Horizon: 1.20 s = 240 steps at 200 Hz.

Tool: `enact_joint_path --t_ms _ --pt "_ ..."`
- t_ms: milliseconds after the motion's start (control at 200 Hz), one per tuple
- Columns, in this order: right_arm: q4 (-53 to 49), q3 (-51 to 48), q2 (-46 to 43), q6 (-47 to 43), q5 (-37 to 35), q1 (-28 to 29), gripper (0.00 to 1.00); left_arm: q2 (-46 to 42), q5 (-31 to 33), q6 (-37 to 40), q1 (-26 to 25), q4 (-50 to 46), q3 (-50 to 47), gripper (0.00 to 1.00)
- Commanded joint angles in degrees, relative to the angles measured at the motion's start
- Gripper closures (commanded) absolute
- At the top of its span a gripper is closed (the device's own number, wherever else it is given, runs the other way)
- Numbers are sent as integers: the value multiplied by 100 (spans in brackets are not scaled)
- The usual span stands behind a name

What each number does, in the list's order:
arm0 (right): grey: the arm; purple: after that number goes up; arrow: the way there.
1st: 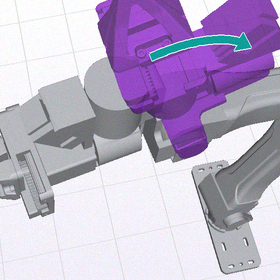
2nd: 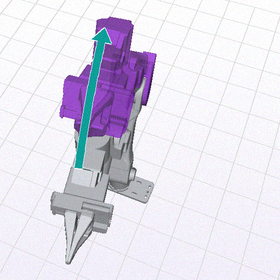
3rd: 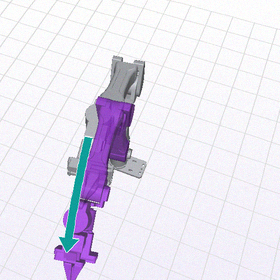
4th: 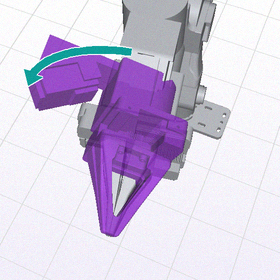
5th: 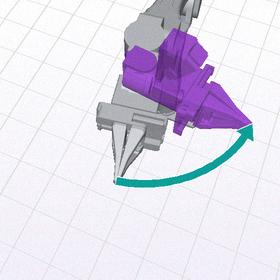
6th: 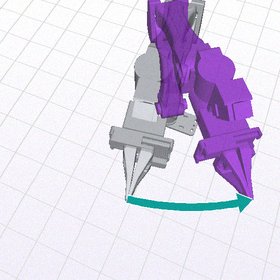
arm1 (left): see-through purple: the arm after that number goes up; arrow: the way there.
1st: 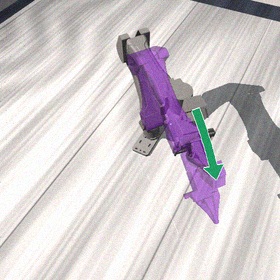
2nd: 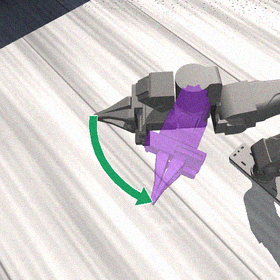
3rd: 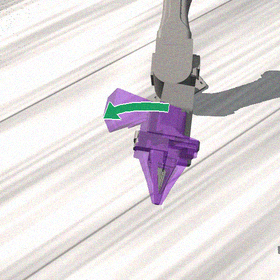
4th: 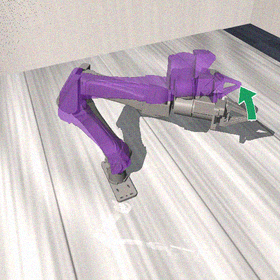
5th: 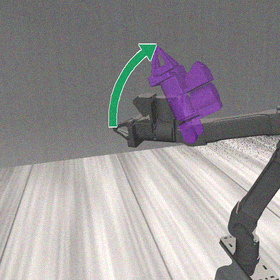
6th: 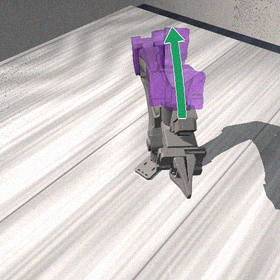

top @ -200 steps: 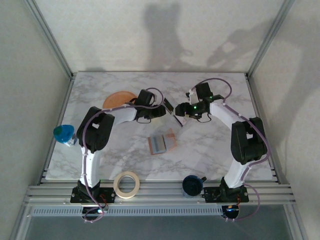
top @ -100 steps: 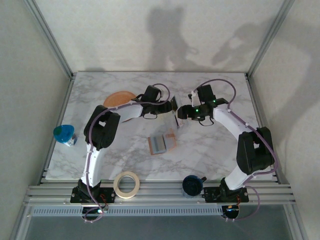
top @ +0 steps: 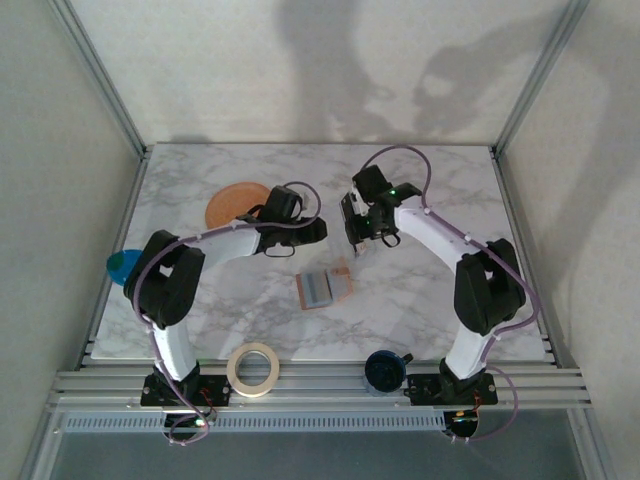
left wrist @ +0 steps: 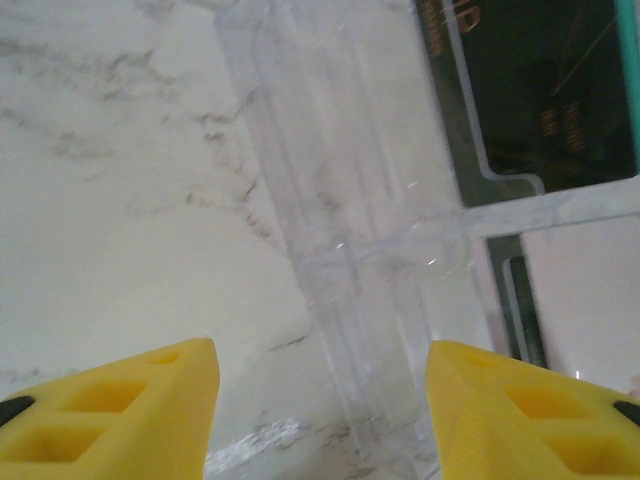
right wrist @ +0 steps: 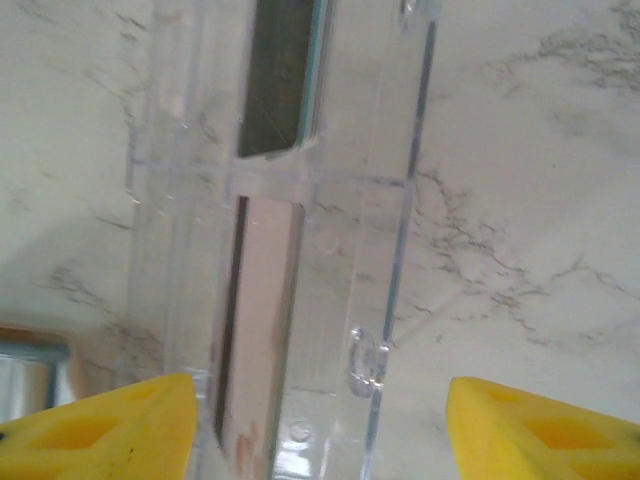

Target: Put the credit cards into the card holder

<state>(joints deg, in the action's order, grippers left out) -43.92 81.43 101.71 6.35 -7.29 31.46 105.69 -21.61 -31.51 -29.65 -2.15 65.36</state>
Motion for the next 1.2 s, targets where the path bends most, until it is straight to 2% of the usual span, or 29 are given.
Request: enact_joint_path --t_ms 0,265,521,726,856,1196 --pt "-342 79 142 -89 -925 159 33 -205 96 -106 -5 141 -208 44" --pt "-230 17 215 -82 -1983 419 36 -395 228 -71 -50 118 -425 44" --pt "-124 -35 82 -107 -2427 515 49 -410 345 8 -85 39 -529 44" --pt "-138 -23 165 -108 -2458 535 65 -451 413 4 -129 44 -634 44" --pt "-136 37 218 -116 -2376 536 79 -459 517 75 -137 -61 -658 44" --pt "-362 152 228 -40 -2156 554 97 -457 519 41 -138 3 -744 44"
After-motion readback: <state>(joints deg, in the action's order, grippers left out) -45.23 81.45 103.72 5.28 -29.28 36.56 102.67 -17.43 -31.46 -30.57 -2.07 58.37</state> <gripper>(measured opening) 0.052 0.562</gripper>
